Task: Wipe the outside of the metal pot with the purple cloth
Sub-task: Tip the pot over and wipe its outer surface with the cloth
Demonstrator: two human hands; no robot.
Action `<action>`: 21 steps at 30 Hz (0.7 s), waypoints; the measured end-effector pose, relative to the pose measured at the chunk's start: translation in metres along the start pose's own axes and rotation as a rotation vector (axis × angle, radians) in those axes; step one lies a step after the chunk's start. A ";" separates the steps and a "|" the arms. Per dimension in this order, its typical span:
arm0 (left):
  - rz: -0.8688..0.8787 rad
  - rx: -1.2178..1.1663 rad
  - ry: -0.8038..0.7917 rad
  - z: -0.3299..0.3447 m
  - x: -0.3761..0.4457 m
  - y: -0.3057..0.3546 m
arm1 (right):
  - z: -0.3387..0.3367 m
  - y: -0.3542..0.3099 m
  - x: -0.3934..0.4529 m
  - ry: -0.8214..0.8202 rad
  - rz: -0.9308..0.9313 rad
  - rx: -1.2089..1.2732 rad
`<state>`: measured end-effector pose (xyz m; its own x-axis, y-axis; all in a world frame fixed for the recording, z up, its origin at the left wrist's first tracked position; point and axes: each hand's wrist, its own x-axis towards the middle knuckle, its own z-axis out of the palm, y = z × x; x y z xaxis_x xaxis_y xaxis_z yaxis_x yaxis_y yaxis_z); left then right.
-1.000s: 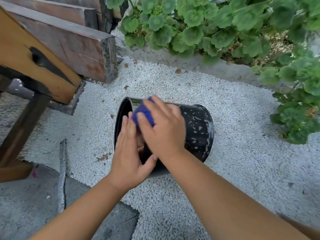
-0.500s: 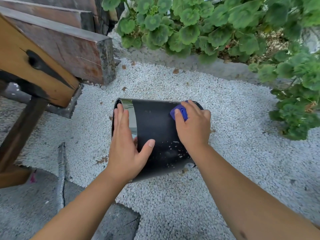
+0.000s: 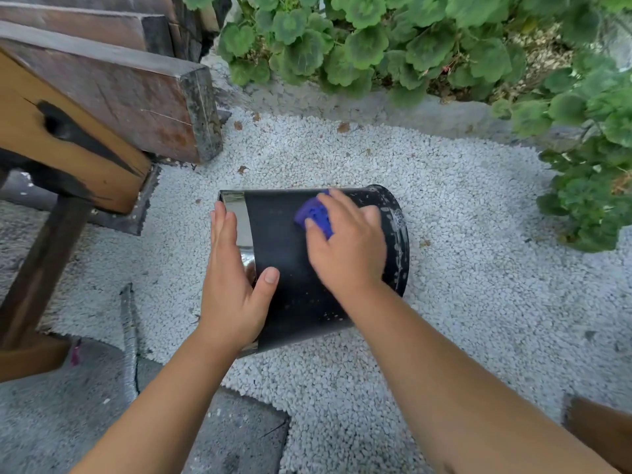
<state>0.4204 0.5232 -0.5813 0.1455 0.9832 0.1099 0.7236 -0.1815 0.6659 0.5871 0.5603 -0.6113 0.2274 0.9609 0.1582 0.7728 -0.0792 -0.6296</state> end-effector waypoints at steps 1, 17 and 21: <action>-0.012 -0.005 0.002 -0.001 -0.001 -0.003 | 0.000 0.013 0.003 -0.005 0.038 -0.025; 0.014 -0.195 -0.032 0.006 0.011 -0.010 | -0.004 0.003 0.005 -0.052 -0.008 0.011; 0.031 -0.268 -0.025 0.010 0.013 -0.009 | 0.003 -0.042 -0.026 0.015 -0.287 0.104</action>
<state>0.4227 0.5374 -0.5935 0.1836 0.9760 0.1173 0.5148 -0.1971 0.8343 0.5467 0.5392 -0.5911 0.0173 0.9359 0.3518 0.7419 0.2238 -0.6320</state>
